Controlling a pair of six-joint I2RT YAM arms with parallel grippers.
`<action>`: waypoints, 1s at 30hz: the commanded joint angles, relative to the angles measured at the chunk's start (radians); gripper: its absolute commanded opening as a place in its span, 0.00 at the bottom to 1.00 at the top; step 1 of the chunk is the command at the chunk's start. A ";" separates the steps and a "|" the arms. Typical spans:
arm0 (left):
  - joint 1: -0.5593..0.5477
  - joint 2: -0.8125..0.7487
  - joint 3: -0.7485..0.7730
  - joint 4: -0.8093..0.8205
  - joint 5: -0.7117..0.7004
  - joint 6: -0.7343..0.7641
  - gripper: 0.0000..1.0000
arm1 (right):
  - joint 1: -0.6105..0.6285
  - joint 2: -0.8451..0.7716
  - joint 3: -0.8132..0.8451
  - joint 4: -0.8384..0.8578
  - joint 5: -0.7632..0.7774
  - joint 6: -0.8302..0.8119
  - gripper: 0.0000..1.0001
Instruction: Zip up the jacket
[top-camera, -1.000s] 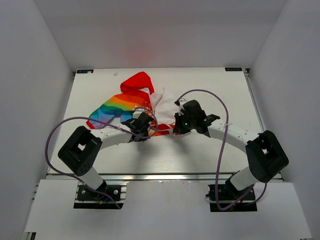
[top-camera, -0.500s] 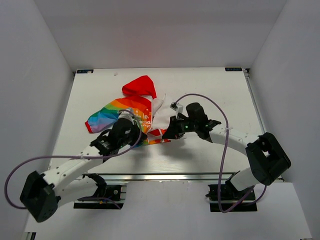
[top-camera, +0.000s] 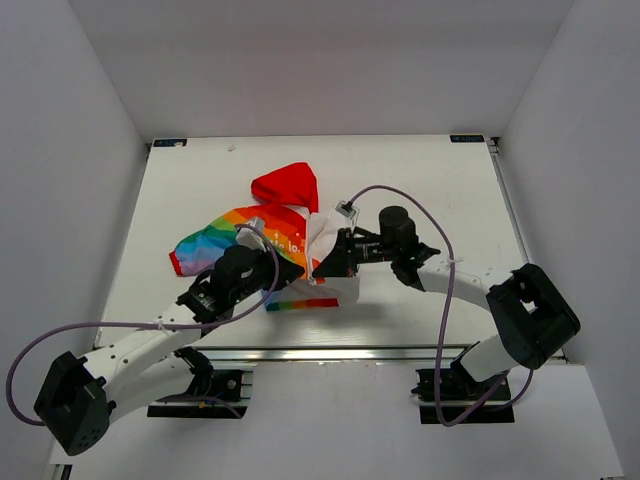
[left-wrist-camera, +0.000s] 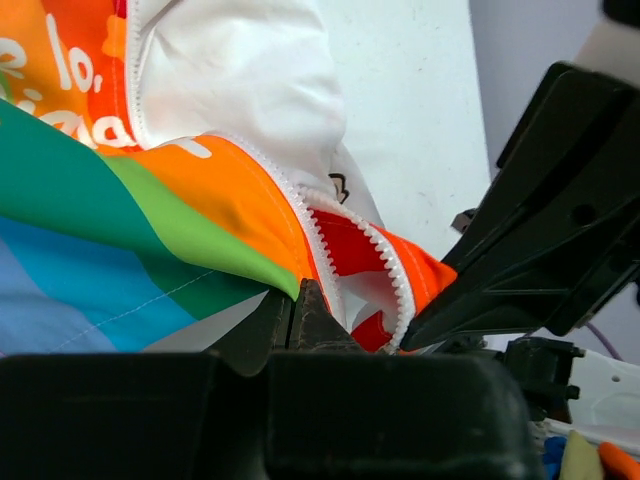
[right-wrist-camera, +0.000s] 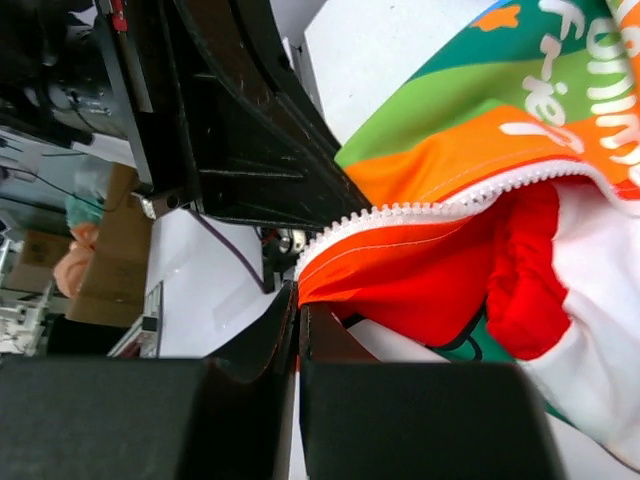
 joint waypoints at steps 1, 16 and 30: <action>-0.007 -0.039 -0.040 0.129 0.009 -0.034 0.00 | 0.004 0.006 -0.056 0.218 -0.021 0.152 0.00; -0.037 -0.146 -0.174 0.373 -0.079 0.086 0.00 | 0.016 -0.044 -0.139 0.237 0.115 0.273 0.00; -0.099 -0.140 -0.206 0.423 -0.200 0.176 0.00 | 0.044 -0.049 -0.096 0.163 0.190 0.345 0.00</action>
